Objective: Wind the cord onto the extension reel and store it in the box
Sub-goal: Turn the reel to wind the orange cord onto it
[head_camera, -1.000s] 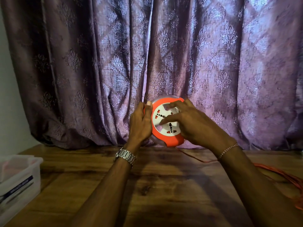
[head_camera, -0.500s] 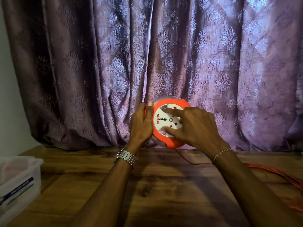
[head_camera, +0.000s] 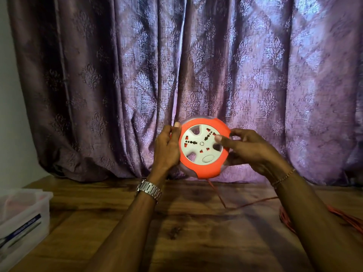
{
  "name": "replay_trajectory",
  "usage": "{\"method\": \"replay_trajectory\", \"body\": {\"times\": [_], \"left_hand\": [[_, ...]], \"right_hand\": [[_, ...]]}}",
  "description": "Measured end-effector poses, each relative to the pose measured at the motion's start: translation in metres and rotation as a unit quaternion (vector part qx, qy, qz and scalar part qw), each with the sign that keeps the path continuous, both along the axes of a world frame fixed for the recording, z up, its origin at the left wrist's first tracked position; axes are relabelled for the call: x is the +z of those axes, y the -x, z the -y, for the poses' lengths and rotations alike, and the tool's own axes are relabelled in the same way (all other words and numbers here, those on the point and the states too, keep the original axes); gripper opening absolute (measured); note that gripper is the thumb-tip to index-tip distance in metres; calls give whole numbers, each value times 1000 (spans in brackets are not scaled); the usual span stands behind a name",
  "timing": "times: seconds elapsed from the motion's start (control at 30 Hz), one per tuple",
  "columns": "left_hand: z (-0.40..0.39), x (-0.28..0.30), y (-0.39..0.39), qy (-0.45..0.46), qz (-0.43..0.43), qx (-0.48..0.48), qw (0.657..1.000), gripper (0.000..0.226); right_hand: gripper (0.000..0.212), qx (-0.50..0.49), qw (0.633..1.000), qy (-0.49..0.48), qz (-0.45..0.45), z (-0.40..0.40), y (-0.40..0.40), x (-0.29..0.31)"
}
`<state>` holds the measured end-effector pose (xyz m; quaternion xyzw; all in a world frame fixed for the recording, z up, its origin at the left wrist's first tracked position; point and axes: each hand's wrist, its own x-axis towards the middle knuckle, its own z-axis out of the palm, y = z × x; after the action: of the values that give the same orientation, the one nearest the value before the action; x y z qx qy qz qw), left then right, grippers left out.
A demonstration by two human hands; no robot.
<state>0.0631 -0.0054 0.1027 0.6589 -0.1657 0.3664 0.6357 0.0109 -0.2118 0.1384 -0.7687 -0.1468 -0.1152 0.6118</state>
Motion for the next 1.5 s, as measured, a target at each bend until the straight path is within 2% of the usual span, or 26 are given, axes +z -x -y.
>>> {"method": "replay_trajectory", "body": {"times": [0.17,0.37,0.57,0.63,0.67,0.7,0.77,0.8,0.87,0.93,1.0,1.1,1.23,1.33,1.43,1.5], "left_hand": [[-5,4,-6,46,-46,-14,998,43],[-4,-2,-12,14,-69,0,997,32],[-6,1,-5,-12,-64,43,997,41],[-5,2,-2,9,-62,38,997,40],[-6,2,-3,17,-62,41,997,37],[-6,3,-3,17,-59,51,997,35],[-6,3,-2,3,-48,70,996,39],[-5,2,-1,-4,-45,71,996,45],[-3,2,3,-3,-39,56,998,59],[0,3,7,9,-36,32,999,65],[2,3,8,8,-28,21,999,55],[4,0,4,17,-18,2,1000,51],[6,0,4,11,-20,-1,1000,61],[8,1,7,2,-20,13,1000,58],[11,2,11,-12,-28,18,999,47],[14,2,14,-26,-27,22,999,53]], "right_hand": [[46,1,998,-63,-16,-7,0,-3],[48,3,992,-122,-16,-20,2,-7],[39,8,997,-77,-1,-16,0,-9],[40,-20,998,-33,39,-15,-2,-7],[42,-58,994,17,88,-14,-3,-5],[46,-116,977,86,157,-11,-3,-3],[46,-182,906,215,317,-4,-2,1],[42,-167,872,259,381,-3,2,3],[41,-99,834,328,433,-5,8,7],[50,-77,808,409,416,-12,14,7],[61,-80,783,486,381,-18,17,5],[74,-83,760,534,362,-23,20,3],[77,-128,731,569,354,-26,22,4],[72,-169,718,568,365,-28,24,3],[62,-225,716,540,382,-30,26,-1],[60,-264,722,521,371,-32,29,-4]]}}
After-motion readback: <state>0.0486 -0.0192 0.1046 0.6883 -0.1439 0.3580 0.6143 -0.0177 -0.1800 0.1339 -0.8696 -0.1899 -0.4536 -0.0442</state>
